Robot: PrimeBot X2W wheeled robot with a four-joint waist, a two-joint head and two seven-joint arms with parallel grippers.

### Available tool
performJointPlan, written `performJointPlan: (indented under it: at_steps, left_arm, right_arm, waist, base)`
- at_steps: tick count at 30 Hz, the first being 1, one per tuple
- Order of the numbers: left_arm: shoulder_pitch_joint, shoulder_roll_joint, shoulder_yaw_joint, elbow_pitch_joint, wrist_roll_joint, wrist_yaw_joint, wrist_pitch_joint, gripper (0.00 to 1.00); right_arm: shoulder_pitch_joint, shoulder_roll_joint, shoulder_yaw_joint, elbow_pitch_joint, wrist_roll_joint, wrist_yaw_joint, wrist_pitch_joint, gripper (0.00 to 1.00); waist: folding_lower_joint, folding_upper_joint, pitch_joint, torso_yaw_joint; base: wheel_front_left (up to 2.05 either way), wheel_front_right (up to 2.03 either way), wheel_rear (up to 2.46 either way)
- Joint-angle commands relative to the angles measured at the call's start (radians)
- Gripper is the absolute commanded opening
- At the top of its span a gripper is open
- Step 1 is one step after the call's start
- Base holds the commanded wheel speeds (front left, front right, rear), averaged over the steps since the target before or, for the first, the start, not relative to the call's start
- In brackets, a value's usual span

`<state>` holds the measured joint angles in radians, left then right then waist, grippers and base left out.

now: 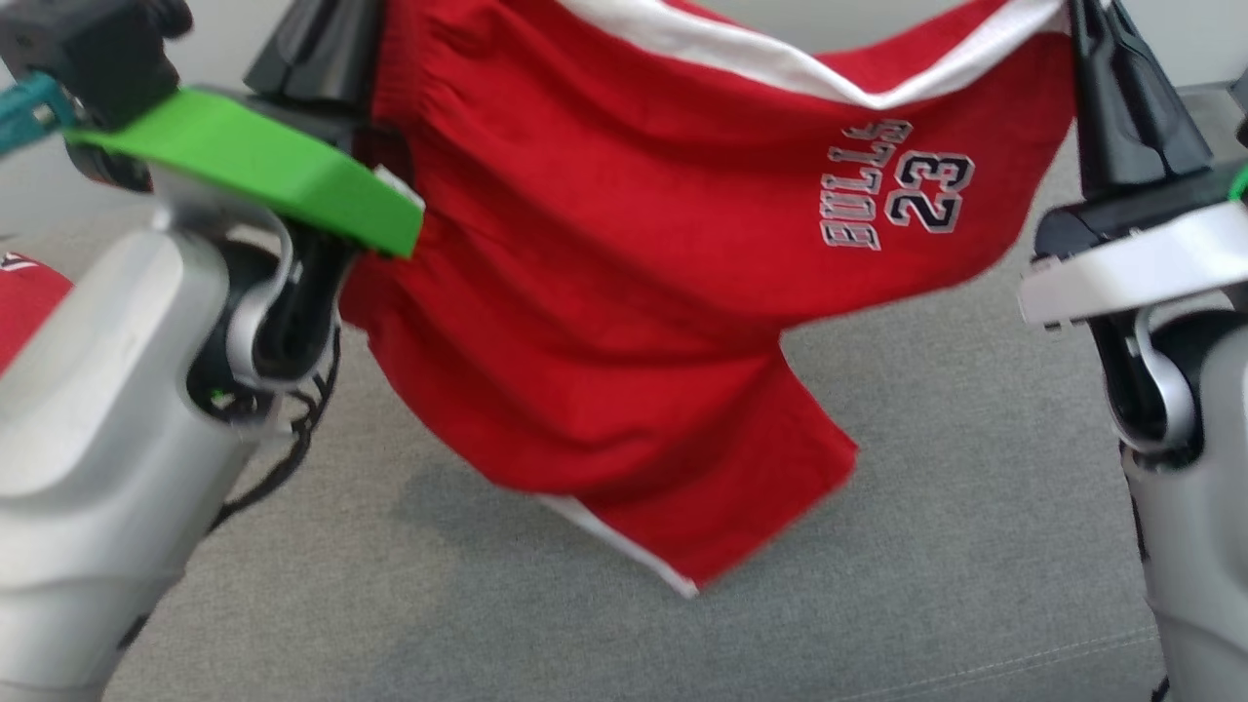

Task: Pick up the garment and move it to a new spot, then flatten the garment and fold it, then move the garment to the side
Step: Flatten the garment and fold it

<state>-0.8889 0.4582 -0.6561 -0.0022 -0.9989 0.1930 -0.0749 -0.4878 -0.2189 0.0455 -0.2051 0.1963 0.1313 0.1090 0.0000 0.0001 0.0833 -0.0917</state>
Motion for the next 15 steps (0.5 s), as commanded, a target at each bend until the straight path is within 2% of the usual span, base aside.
performJointPlan:
  at_steps: [1,8,12,15]
  left_arm:
    - [-0.046,-0.008,0.007,0.047,0.011,-0.020,-0.012,0.00]
    - [-0.295,-0.099,0.055,0.343,0.060,-0.114,-0.134,0.00]
    - [-0.313,-0.152,0.077,0.457,0.058,-0.155,-0.173,0.00]
    - [-0.261,-0.180,0.081,0.518,0.070,-0.188,-0.184,0.00]
  right_arm:
    - [-0.056,0.009,0.013,0.046,-0.014,-0.001,-0.029,0.00]
    - [-0.400,0.108,0.000,0.378,-0.114,-0.001,-0.250,0.00]
    - [-0.456,0.144,-0.002,0.528,-0.135,-0.001,-0.325,0.00]
    - [-0.426,0.155,0.007,0.612,-0.128,-0.001,-0.352,0.00]
  waist:
    - [0.0000,-0.0001,0.136,-0.024]
    - [0.0000,-0.0001,0.274,-0.064]
    - [0.0000,-0.0001,0.319,-0.064]
    - [0.0000,-0.0001,0.339,-0.057]
  base:
    - [0.00,0.00,0.00]
    - [0.00,0.00,0.00]
    - [0.00,0.00,0.00]
    - [0.00,0.00,0.00]
